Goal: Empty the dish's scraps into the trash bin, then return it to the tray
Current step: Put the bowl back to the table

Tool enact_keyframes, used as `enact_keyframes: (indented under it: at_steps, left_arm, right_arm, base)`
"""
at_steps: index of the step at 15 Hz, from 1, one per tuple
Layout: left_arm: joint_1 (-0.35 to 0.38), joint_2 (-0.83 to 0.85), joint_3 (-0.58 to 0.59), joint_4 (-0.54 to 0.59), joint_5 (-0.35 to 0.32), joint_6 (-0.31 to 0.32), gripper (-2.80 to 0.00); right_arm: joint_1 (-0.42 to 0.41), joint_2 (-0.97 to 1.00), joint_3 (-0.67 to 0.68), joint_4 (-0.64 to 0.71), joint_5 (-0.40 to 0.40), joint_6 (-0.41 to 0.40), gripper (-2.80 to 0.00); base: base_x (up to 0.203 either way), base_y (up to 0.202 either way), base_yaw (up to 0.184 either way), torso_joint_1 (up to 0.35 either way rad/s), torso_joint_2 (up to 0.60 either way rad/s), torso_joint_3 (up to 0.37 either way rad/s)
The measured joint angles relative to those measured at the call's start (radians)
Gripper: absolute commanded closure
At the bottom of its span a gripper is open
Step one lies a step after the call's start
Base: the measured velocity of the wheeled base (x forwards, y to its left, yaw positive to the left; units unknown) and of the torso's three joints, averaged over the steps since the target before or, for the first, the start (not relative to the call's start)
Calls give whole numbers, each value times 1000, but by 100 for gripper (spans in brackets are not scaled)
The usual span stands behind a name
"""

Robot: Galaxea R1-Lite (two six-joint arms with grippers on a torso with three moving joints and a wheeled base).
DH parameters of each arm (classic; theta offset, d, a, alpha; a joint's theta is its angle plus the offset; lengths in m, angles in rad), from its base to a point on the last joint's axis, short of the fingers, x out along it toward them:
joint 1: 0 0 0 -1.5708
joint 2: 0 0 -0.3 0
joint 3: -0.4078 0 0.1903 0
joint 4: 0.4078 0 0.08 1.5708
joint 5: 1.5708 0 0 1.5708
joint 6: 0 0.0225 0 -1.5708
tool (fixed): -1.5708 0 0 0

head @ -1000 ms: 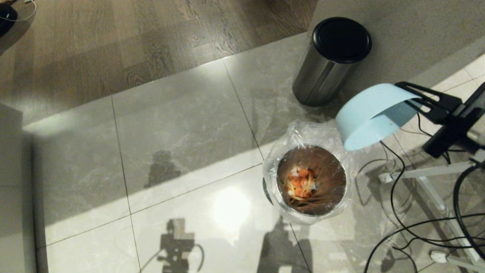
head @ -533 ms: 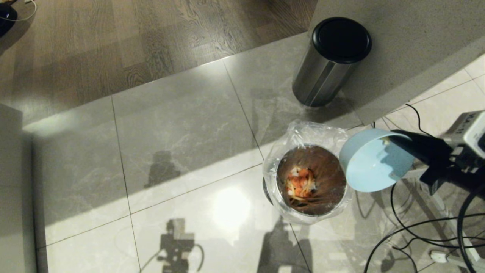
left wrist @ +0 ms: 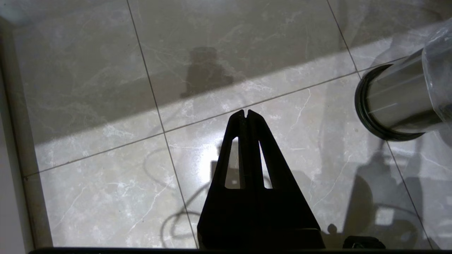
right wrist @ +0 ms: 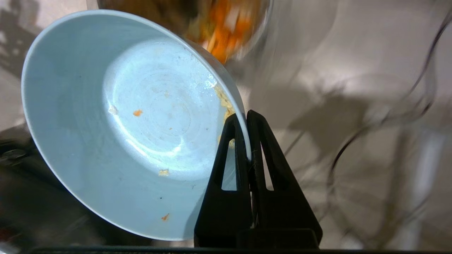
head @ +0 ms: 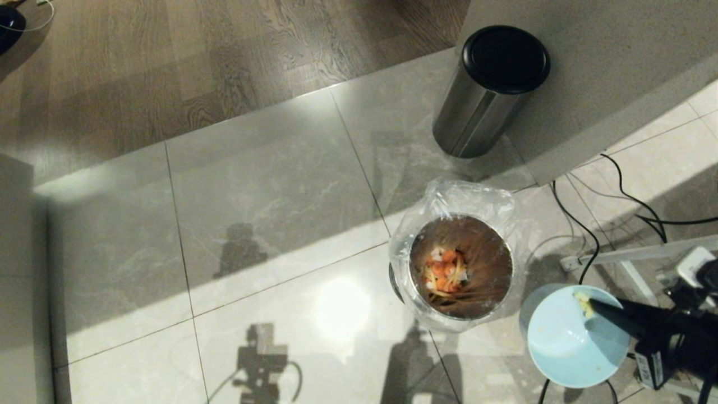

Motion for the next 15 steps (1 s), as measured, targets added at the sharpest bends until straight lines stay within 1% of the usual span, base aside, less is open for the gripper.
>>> enact_keyframes:
  at_steps: [1, 2, 6, 8, 10, 15]
  left_arm:
    - [0, 0, 0, 0, 0, 0, 0]
    - [0, 0, 0, 0, 0, 0, 0]
    - [0, 0, 0, 0, -1, 0, 0]
    - [0, 0, 0, 0, 0, 0, 0]
    - [0, 0, 0, 0, 0, 0, 0]
    - [0, 0, 0, 0, 0, 0, 0]
  right_arm:
    - [-13, -22, 34, 22, -3, 51, 0]
    - [-36, -42, 68, 27, -4, 78, 0]
    - [-151, -134, 229, 25, -3, 106, 0]
    - [-182, -166, 252, 56, -1, 159, 0]
    - [-197, -194, 258, 140, -2, 187, 0]
    - [-259, -347, 260, 373, -2, 197, 0]
  base:
    - [0, 0, 0, 0, 0, 0]
    - [0, 0, 0, 0, 0, 0]
    - [0, 0, 0, 0, 0, 0]
    - [0, 0, 0, 0, 0, 0]
    - [0, 0, 0, 0, 0, 0]
    - [0, 0, 0, 0, 0, 0]
